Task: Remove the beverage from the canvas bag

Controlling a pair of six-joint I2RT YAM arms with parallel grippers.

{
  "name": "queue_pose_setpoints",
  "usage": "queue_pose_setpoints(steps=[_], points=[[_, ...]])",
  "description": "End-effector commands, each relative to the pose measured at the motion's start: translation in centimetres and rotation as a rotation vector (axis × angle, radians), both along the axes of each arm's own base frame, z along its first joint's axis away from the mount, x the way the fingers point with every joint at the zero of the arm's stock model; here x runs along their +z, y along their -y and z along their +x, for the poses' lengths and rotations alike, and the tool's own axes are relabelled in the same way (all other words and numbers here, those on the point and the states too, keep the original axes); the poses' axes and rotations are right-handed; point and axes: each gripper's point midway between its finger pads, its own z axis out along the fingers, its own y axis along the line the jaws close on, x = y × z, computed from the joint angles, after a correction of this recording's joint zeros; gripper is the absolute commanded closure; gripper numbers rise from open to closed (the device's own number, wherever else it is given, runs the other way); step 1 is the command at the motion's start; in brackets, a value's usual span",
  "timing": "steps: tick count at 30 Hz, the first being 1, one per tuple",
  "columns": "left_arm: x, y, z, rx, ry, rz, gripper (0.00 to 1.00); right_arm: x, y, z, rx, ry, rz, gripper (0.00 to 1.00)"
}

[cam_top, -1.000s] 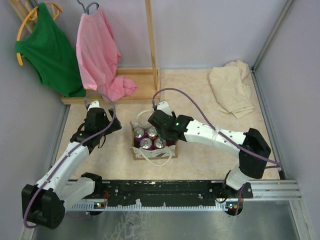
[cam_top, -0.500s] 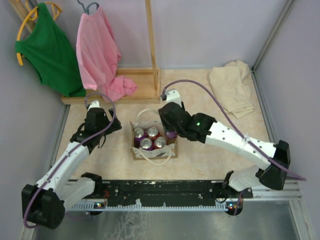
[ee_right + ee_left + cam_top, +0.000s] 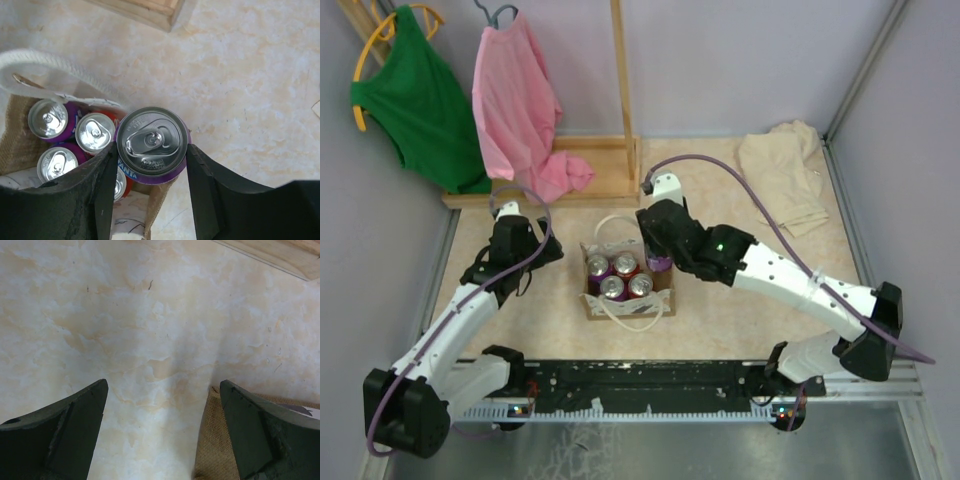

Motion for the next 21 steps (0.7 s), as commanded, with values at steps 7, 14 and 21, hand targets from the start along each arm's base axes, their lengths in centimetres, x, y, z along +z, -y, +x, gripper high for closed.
queue_pose_setpoints(steps=[7, 14, 21], points=[[0.0, 0.3, 0.4, -0.006, 0.013, -0.019, 0.01, -2.5, -1.5, -0.2, 0.024, -0.018, 0.079, 1.0], [-0.6, 0.4, 0.3, -0.01, 0.0, -0.022, 0.01, -7.2, -2.8, 0.2, 0.061, -0.036, 0.041, 1.0], [-0.8, 0.4, 0.3, -0.011, -0.005, -0.02, 0.01, -11.8, -3.0, 0.2, 0.053, -0.096, -0.027, 1.0]])
